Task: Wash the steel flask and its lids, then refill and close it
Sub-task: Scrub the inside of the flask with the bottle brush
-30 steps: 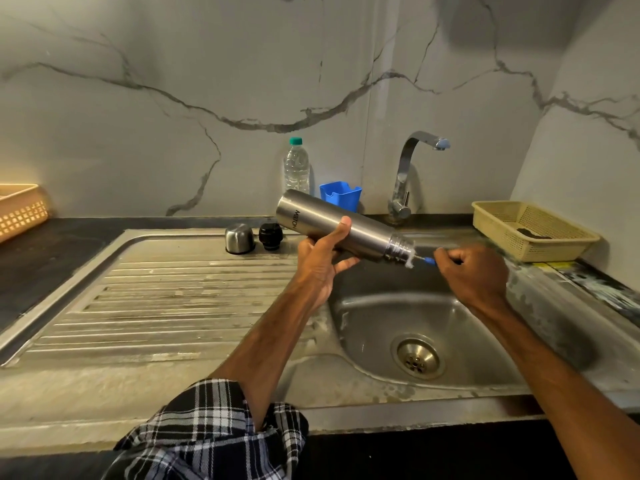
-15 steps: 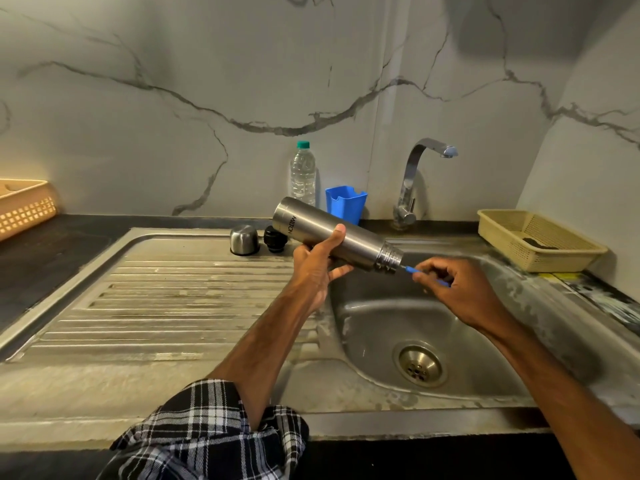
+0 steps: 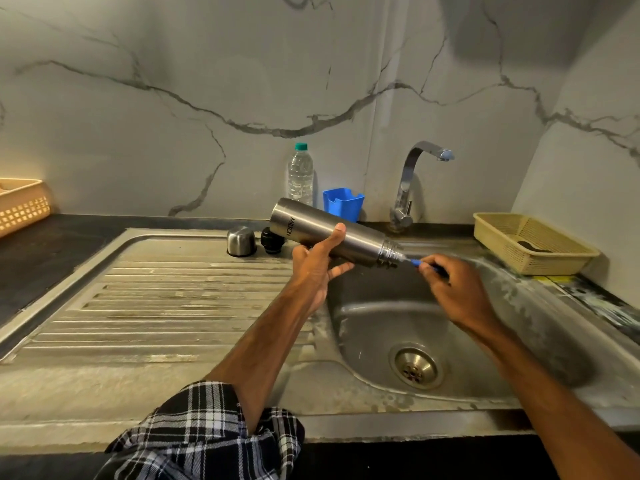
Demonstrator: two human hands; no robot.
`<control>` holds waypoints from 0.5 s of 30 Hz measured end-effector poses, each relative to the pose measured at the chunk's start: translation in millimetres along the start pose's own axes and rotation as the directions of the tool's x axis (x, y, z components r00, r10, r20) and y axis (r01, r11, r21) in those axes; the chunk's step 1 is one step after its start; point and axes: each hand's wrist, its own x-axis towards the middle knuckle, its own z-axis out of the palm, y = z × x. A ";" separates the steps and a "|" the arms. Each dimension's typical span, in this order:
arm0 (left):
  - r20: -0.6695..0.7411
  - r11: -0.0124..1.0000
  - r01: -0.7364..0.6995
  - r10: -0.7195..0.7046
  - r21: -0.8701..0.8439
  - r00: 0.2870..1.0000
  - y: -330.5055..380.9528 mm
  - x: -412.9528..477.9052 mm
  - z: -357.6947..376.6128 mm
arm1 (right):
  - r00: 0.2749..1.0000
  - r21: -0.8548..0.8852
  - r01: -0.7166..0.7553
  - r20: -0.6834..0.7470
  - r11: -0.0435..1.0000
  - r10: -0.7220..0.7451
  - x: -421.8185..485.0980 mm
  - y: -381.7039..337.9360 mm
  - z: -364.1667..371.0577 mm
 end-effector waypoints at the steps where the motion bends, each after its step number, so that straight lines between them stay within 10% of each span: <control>1: -0.004 1.000 -0.010 0.010 -0.019 1.000 2.9 1.9 -1.7 | 0.999 0.037 -0.033 -0.031 0.999 0.034 0.6 3.0 -7.4; 15: 0.043 1.000 0.016 -0.016 -0.004 0.999 -8.1 0.6 -1.9 | 0.996 0.079 -0.065 -0.050 0.995 0.069 -1.6 0.9 -6.8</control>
